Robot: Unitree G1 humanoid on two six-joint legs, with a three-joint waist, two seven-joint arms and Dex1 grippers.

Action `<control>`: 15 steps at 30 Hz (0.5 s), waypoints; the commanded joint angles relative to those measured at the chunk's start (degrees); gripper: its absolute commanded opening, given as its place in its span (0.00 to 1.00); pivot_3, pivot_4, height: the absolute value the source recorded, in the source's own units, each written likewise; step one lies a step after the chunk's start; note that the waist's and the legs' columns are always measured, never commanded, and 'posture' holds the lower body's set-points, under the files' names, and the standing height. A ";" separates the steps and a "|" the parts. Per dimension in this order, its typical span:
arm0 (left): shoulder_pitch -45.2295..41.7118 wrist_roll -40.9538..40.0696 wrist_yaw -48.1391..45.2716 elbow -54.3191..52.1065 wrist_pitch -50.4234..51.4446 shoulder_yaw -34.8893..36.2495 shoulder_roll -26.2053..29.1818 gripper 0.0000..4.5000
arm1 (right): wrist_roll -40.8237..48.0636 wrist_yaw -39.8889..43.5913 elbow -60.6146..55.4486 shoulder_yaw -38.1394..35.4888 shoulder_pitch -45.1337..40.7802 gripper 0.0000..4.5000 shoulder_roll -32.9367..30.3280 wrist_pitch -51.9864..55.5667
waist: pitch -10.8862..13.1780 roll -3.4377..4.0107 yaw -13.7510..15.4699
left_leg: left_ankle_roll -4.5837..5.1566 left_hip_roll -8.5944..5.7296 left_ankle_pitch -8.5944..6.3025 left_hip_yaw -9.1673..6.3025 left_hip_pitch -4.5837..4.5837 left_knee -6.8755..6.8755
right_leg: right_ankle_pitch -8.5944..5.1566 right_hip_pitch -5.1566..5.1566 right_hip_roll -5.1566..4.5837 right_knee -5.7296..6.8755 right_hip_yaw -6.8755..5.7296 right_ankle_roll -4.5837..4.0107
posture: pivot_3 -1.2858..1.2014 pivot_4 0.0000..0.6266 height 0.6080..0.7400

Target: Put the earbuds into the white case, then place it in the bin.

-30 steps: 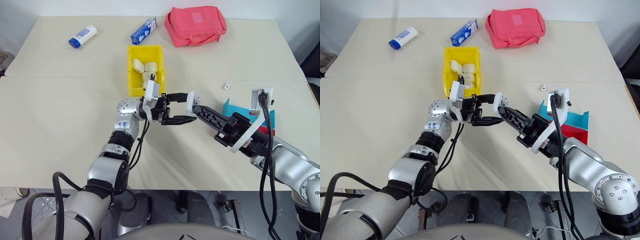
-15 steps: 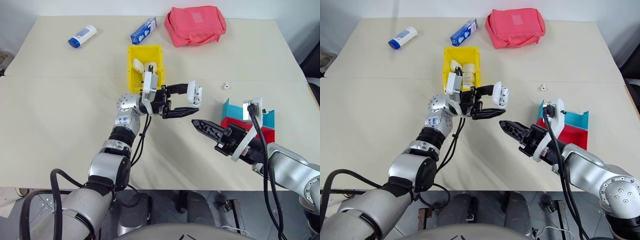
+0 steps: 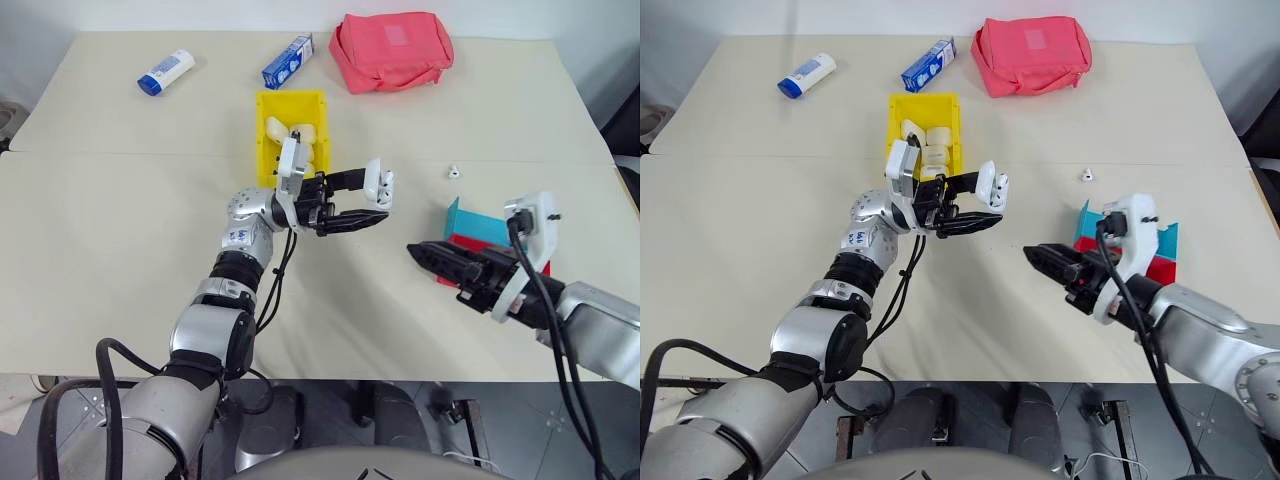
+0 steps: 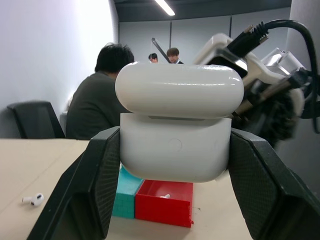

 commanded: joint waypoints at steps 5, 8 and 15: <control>0.72 -4.77 -6.46 -5.10 5.21 -2.95 1.39 0.62 | -11.42 6.33 -2.93 -4.43 -4.56 0.36 -8.09 3.48 | 0.00 -0.01 -0.01 | 0.00 -0.01 0.00 0.02 -0.01 0.00 | 0.01 -0.03 -0.01 0.00 0.03 0.00 | 0.52 0.24 1.00; 0.83 -6.43 -6.46 -5.78 5.75 -3.97 1.89 0.62 | -15.54 8.29 -3.40 -2.84 -7.47 0.36 -10.08 4.84 | 0.00 -0.03 0.04 | -0.04 0.04 0.00 -0.02 -0.02 -0.01 | 0.00 -0.04 0.02 -0.02 0.00 -0.02 | 0.52 0.24 1.00; -0.47 -5.85 -6.46 -4.91 2.86 -6.33 2.80 0.62 | -27.59 7.92 -3.81 4.95 -22.92 0.36 -9.92 7.41 | -0.01 -0.02 -0.22 | -0.08 0.04 0.02 -0.01 -0.03 -0.01 | 0.02 -0.09 0.02 -0.03 0.01 -0.07 | 0.52 0.24 1.00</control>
